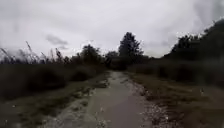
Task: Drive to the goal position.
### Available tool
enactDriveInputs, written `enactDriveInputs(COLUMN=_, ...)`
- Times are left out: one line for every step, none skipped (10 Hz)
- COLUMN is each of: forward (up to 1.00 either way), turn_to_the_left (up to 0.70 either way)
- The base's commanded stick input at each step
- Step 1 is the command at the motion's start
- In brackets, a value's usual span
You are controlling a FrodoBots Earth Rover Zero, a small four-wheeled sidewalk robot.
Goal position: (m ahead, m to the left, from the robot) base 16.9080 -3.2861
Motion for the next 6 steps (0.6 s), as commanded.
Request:
enactDriveInputs(forward=0.7, turn_to_the_left=-0.07)
enactDriveInputs(forward=0.7, turn_to_the_left=0.0)
enactDriveInputs(forward=0.7, turn_to_the_left=0.0)
enactDriveInputs(forward=0.7, turn_to_the_left=0.0)
enactDriveInputs(forward=0.7, turn_to_the_left=0.0)
enactDriveInputs(forward=0.7, turn_to_the_left=0.0)
